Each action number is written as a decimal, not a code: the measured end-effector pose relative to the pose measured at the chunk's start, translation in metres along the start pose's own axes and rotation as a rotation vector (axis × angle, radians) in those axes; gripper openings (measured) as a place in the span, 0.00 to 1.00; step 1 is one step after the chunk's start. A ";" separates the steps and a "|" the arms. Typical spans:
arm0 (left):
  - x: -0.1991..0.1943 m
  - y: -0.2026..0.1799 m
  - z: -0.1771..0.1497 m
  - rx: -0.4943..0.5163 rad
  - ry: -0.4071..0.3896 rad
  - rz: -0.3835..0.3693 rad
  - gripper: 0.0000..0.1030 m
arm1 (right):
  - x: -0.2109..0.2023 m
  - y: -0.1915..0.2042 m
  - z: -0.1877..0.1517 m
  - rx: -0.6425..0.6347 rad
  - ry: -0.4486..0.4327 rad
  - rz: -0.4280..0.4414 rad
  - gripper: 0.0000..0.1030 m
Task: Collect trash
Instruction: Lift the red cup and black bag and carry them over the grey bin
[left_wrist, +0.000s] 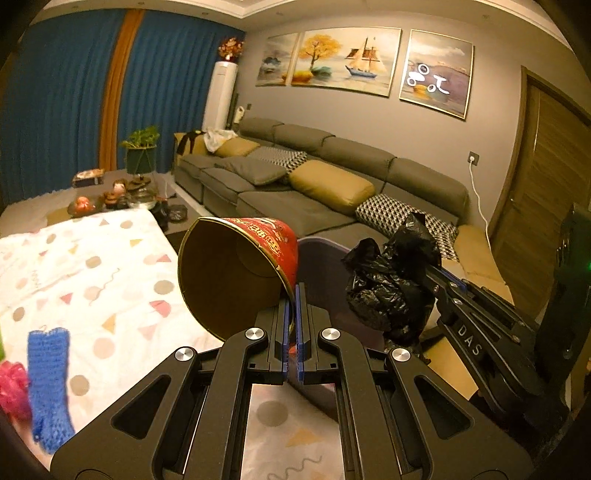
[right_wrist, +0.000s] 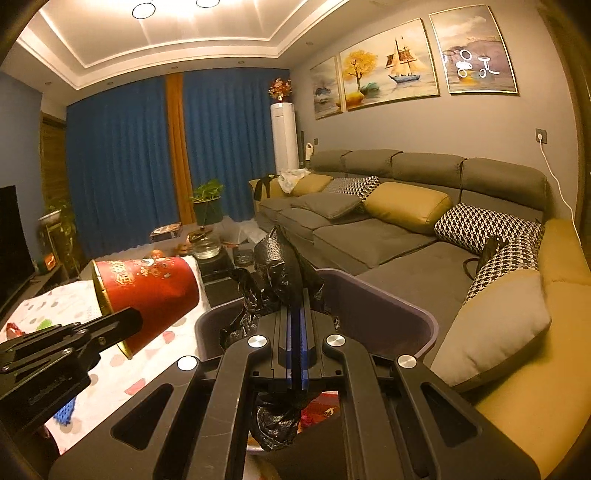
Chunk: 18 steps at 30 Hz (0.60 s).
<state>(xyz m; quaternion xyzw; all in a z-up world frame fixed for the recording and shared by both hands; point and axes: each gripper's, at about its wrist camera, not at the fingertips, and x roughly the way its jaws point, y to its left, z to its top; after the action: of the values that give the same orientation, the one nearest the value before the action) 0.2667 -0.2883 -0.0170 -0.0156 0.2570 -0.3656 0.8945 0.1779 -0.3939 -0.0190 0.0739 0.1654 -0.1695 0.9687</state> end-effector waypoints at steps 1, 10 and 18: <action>0.004 0.000 0.000 -0.002 0.005 -0.006 0.02 | 0.001 0.001 -0.001 0.000 0.001 -0.004 0.04; 0.030 -0.003 0.001 0.009 0.035 -0.050 0.02 | 0.009 0.003 -0.003 0.017 0.012 -0.020 0.04; 0.045 -0.006 -0.005 0.018 0.060 -0.075 0.02 | 0.019 -0.003 -0.006 0.027 0.031 -0.036 0.04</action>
<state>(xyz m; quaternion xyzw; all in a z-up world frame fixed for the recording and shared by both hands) 0.2879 -0.3220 -0.0400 -0.0060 0.2798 -0.4014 0.8721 0.1915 -0.4013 -0.0311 0.0867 0.1793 -0.1881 0.9617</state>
